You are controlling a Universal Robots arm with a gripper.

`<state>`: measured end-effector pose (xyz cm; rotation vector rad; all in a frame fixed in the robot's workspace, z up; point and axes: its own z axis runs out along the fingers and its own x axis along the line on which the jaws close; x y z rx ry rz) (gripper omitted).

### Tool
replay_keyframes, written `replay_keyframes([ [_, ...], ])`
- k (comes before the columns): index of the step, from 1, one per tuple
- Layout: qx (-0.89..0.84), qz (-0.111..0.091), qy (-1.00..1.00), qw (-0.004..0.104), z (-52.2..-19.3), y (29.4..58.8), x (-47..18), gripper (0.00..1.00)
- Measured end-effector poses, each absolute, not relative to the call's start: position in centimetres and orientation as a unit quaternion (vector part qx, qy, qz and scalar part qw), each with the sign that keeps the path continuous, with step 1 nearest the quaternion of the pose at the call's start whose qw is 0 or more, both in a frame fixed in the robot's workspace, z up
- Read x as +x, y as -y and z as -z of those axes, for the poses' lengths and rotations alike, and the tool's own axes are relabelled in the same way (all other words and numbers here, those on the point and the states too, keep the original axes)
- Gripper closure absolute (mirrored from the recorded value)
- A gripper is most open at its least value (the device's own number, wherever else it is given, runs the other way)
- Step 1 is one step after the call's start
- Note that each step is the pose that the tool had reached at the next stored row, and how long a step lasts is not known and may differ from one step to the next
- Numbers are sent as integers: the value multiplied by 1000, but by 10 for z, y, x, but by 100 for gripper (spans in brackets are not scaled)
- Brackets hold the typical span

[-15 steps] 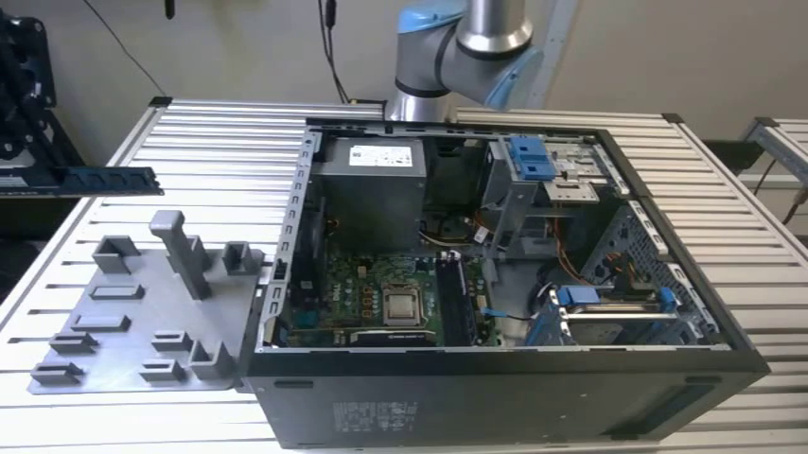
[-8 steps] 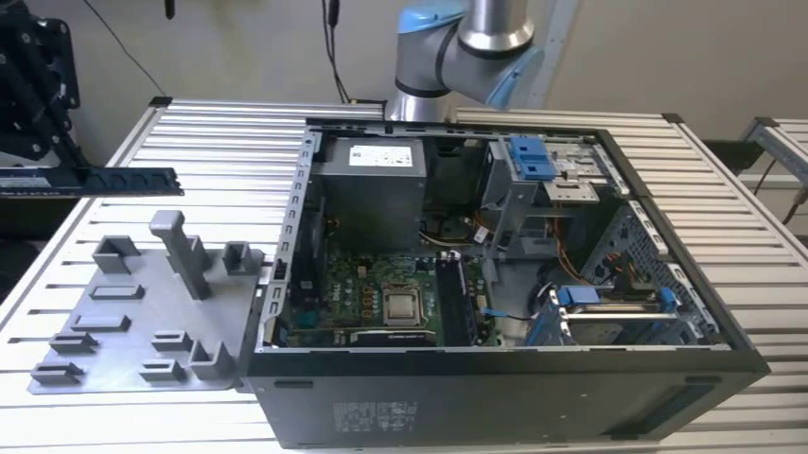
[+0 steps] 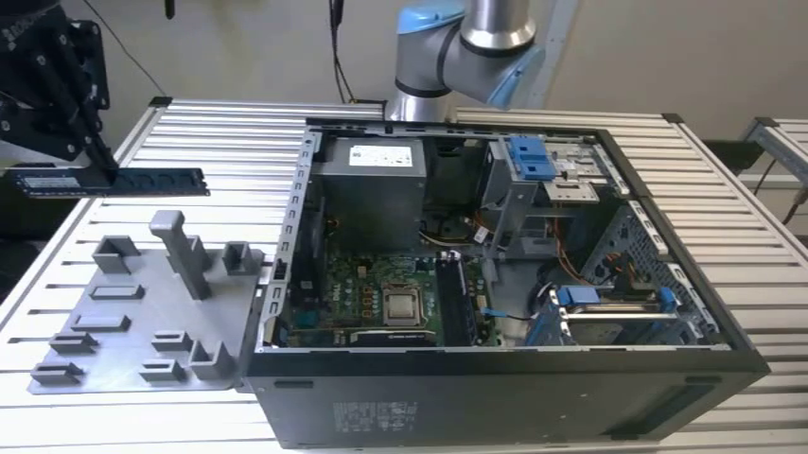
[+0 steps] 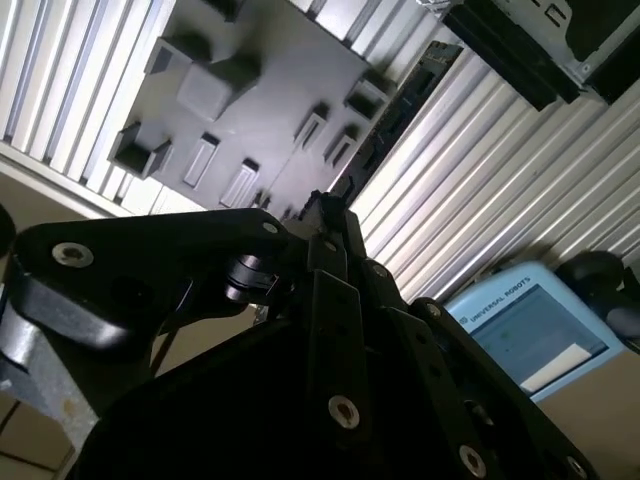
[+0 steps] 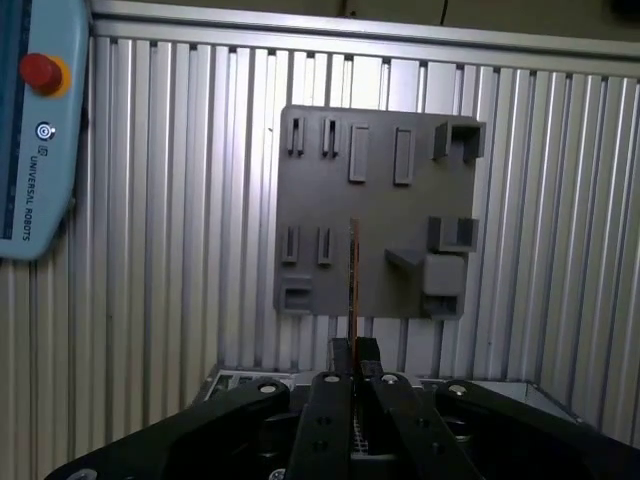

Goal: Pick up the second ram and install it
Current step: 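Pick up the second ram and move it above second insertion slot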

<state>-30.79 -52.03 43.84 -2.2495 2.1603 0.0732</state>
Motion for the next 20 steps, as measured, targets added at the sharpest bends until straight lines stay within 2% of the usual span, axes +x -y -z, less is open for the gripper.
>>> replay_keyframes([
  [20, -721, -25, -692, 9, -438, 520, -249, 86],
])
